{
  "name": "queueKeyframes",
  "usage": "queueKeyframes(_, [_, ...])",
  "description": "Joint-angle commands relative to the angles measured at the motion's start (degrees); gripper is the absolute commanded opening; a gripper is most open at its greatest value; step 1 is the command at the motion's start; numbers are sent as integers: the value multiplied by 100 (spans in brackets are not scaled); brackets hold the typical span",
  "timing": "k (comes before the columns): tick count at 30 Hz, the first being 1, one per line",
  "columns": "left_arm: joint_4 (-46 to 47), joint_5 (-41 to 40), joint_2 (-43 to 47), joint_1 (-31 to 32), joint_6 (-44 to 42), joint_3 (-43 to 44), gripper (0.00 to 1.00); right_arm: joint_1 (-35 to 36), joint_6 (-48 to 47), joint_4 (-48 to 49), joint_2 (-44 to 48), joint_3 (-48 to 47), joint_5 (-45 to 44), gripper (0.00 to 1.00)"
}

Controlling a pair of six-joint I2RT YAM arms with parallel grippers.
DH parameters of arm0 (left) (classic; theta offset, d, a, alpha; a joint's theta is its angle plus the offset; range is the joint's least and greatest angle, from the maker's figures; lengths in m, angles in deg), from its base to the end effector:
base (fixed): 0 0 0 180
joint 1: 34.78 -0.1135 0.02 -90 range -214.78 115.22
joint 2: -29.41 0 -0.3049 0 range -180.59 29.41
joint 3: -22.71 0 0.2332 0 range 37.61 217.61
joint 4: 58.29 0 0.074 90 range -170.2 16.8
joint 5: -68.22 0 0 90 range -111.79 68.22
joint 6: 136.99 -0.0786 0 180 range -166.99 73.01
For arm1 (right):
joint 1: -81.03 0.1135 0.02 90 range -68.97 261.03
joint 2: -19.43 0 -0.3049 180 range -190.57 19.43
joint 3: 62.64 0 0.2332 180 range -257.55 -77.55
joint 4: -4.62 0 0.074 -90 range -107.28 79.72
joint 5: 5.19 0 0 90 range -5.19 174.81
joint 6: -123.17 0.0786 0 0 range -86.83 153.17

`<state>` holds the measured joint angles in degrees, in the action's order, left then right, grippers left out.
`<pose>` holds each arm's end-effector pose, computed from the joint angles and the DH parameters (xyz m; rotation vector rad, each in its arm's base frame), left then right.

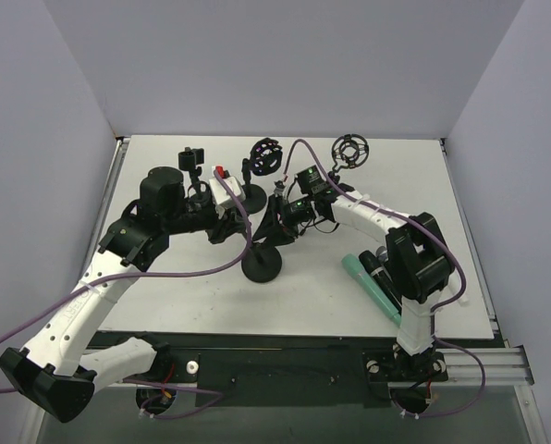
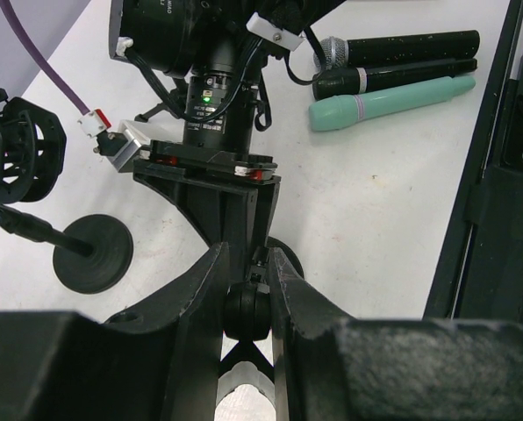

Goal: Remove the microphone from the stand

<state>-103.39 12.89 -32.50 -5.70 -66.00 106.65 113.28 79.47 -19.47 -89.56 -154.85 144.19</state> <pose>0.1707 -0.1461 0.4156 1.1463 1.5951 -0.7097 0.3265 0.2860 0.2599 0.3373 -2.5336 -1.8073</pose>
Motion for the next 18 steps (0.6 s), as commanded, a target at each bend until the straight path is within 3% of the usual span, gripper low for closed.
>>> queueKeyframes(1, [603, 241, 214, 10, -95, 128, 0, -8, 731, 761, -17, -49, 215, 34])
queueKeyframes(3, [611, 241, 215, 10, -95, 119, 0, -17, 757, 805, -17, 21, 311, 32])
queueKeyframes(12, [541, 197, 188, 1, -182, 128, 0, -184, 793, 840, 132, 461, 892, 47])
queueKeyframes(15, [541, 189, 170, 1, -183, 154, 0, -245, 731, 752, 132, 479, 909, 47])
queueKeyframes(18, [524, 180, 127, 1, -209, 163, 0, -281, 687, 717, 132, 470, 1006, 39])
